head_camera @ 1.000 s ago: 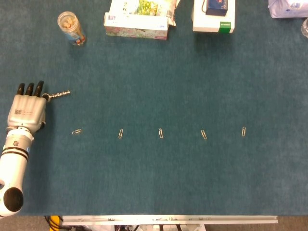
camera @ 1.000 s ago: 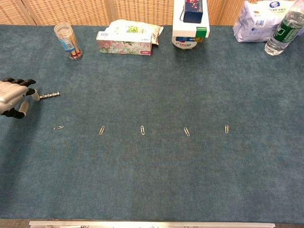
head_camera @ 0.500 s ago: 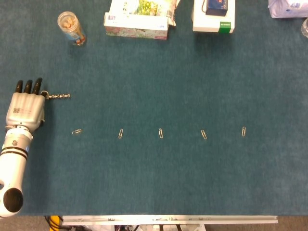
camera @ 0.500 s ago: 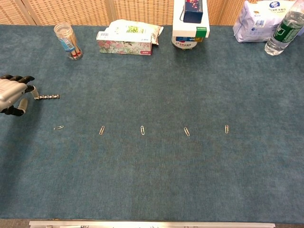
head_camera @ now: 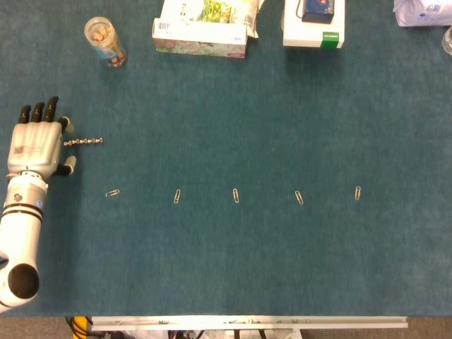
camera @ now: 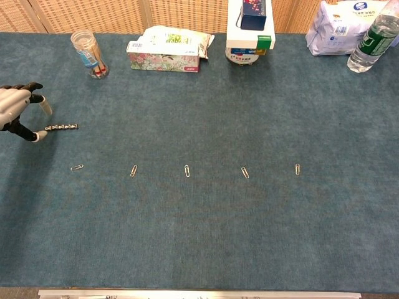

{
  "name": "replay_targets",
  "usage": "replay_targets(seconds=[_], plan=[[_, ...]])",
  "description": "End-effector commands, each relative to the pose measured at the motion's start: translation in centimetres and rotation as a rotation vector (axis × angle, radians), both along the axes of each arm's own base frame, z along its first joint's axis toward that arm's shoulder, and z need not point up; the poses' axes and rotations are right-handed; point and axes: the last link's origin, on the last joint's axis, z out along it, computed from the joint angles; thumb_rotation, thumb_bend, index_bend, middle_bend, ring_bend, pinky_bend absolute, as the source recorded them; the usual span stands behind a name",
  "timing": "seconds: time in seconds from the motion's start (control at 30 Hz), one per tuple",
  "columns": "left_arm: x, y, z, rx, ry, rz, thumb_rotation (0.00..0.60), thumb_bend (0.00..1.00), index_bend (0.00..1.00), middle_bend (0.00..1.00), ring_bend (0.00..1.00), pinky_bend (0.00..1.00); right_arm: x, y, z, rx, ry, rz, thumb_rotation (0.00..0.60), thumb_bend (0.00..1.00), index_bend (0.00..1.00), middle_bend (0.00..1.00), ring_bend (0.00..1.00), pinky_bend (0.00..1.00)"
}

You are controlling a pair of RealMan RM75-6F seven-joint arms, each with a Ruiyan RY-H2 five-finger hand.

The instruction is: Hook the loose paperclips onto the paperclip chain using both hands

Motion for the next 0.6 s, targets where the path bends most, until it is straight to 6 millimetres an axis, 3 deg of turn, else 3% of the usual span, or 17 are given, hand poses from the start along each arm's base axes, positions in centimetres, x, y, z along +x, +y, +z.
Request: replay_targets(seconds=[0.03, 0.23, 0.6], plan=[[0.1, 0.5, -0.3, 0.002, -0.017, 0.009, 0.6, 0.27, 0.38, 0.0, 0.0, 0.0, 0.0, 0.0, 0.0, -0.001, 0.0, 0.0, 0.6, 0.61, 0.43, 0.42, 0.37, 0.44], [-0.1, 1.3, -0.8, 0.004, 0.001, 0.011, 0.6, 0.27, 0.46, 0.0, 0.0, 0.0, 0.0, 0.0, 0.0, 0.0, -0.001, -0.002, 0.6, 0.61, 0.43, 0.42, 0.37, 0.44], [-0.2, 2.3, -1.6, 0.002, 0.015, 0.03, 0.6, 0.27, 0.46, 0.0, 0.0, 0.0, -0.1, -0.1, -0.1, 0.004, 0.0, -0.006, 0.6, 0.61, 0.43, 0.42, 0.37, 0.44]])
